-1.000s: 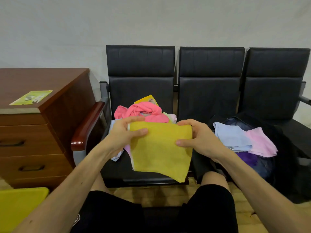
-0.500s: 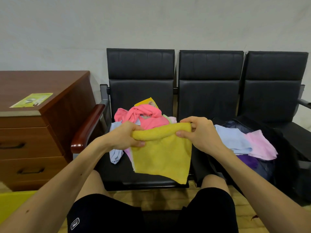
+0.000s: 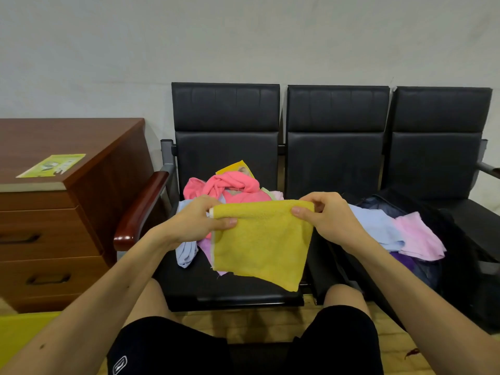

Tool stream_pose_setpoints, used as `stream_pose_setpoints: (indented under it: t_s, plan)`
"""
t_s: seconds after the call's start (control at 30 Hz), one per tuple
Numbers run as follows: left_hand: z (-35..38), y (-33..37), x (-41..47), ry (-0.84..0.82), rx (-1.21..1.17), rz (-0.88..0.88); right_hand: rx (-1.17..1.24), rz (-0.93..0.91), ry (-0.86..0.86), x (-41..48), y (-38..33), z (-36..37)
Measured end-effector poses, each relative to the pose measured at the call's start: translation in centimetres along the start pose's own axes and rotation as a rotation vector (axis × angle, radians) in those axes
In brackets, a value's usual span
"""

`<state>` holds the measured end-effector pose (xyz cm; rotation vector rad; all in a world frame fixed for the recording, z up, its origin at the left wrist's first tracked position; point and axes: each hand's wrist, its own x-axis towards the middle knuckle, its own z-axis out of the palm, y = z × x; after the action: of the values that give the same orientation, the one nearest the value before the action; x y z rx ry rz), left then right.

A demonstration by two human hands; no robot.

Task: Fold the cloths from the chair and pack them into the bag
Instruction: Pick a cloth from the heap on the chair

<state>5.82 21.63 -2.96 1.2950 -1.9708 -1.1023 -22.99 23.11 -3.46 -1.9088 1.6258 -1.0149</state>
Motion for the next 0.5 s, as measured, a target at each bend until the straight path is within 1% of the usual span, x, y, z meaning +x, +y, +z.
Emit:
stream_pose_setpoints:
  t_s: [0.03, 0.07, 0.1, 0.17, 0.2, 0.23, 0.27, 0.33, 0.4, 0.5]
  plan:
    - [0.2, 0.2, -0.2, 0.009, -0.072, 0.012, 0.008, 0.009, -0.009, 0.0, 0.1, -0.2]
    - [0.4, 0.5, -0.5, 0.013, -0.177, 0.007, 0.076, 0.018, -0.031, -0.1, 0.2, -0.5]
    - [0.7, 0.8, -0.8, 0.007, -0.304, -0.008, 0.230, 0.035, -0.064, -0.3, 0.1, -0.8]
    - [1.5, 1.2, -0.6, 0.039, -0.510, -0.022, 0.671, 0.119, -0.116, -1.1, -0.1, -0.9]
    - [2.0, 1.3, -0.3, 0.093, -0.563, -0.026, 0.852, 0.185, -0.139, -1.7, -0.1, -0.5]
    - [2.6, 1.4, 0.2, 0.138, -0.593, -0.026, 0.961, 0.255, -0.181, -2.3, 0.1, 0.4]
    - [3.1, 1.4, 0.6, 0.180, -0.602, -0.031, 1.016, 0.303, -0.247, -3.2, 0.3, 1.6]
    - [4.2, 0.5, 1.7, 0.252, -0.575, -0.064, 1.015, 0.374, -0.376, -5.0, 1.2, 4.3]
    - [5.1, -0.7, 2.6, 0.271, -0.554, -0.098, 1.053, 0.467, -0.381, -5.7, 2.5, 5.5]
    - [6.5, -1.8, 4.3, 0.287, -0.599, -0.168, 1.129, 0.582, -0.269, -5.6, 4.6, 4.9]
